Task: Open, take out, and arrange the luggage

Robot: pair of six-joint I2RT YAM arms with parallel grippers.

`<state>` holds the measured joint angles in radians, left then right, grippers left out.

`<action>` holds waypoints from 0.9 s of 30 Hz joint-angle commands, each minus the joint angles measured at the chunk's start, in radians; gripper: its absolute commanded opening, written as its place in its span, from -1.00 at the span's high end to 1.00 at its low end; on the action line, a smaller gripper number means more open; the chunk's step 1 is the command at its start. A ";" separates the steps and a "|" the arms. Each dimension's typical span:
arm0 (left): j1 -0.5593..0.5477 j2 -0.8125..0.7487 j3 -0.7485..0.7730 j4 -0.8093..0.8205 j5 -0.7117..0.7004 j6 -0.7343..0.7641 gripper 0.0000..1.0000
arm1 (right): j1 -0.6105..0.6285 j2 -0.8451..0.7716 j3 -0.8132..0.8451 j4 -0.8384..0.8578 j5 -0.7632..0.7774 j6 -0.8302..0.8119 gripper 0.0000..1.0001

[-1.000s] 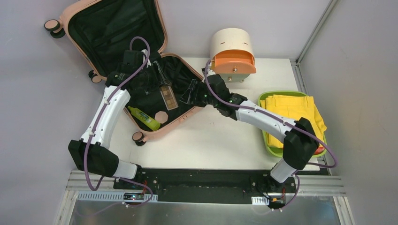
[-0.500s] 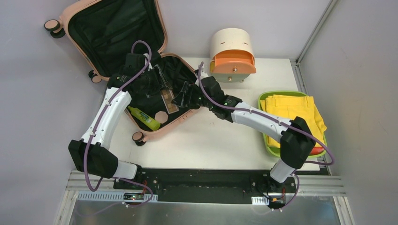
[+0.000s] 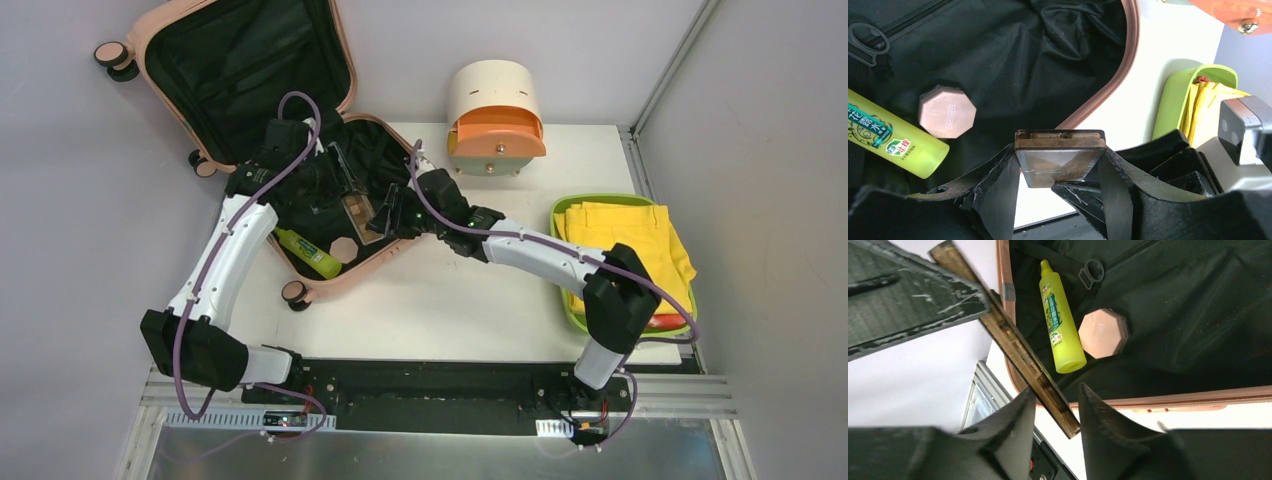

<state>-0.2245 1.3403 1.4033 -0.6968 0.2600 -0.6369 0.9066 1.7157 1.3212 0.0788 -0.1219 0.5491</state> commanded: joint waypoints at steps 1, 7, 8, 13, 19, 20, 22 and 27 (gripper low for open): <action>-0.018 -0.045 -0.020 0.002 0.023 -0.020 0.40 | 0.010 0.001 0.043 0.033 -0.005 -0.004 0.38; -0.019 -0.085 -0.032 0.003 0.035 -0.003 0.17 | 0.011 -0.053 0.007 0.070 -0.017 0.026 1.00; -0.019 -0.097 -0.031 0.005 0.037 0.002 0.07 | 0.010 -0.067 0.002 0.075 -0.022 0.032 1.00; -0.019 -0.152 -0.015 0.005 0.087 0.050 -0.97 | 0.000 -0.144 -0.008 0.034 0.030 0.064 1.00; -0.020 -0.268 -0.056 0.005 0.101 0.141 -0.98 | -0.129 -0.246 0.047 -0.247 0.083 0.233 1.00; -0.022 -0.290 -0.077 0.005 0.088 0.158 -0.98 | -0.165 -0.265 0.053 -0.282 0.069 0.272 1.00; -0.024 -0.342 -0.138 0.005 0.053 0.193 -0.98 | -0.233 -0.297 0.091 -0.381 0.066 0.347 1.00; -0.024 -0.426 -0.289 0.004 -0.082 0.254 -0.98 | -0.389 -0.306 0.255 -0.592 -0.005 0.442 1.00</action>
<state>-0.2371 0.9577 1.2209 -0.6888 0.2985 -0.4660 0.6018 1.4700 1.4372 -0.3393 -0.0753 0.8555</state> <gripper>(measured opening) 0.991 0.106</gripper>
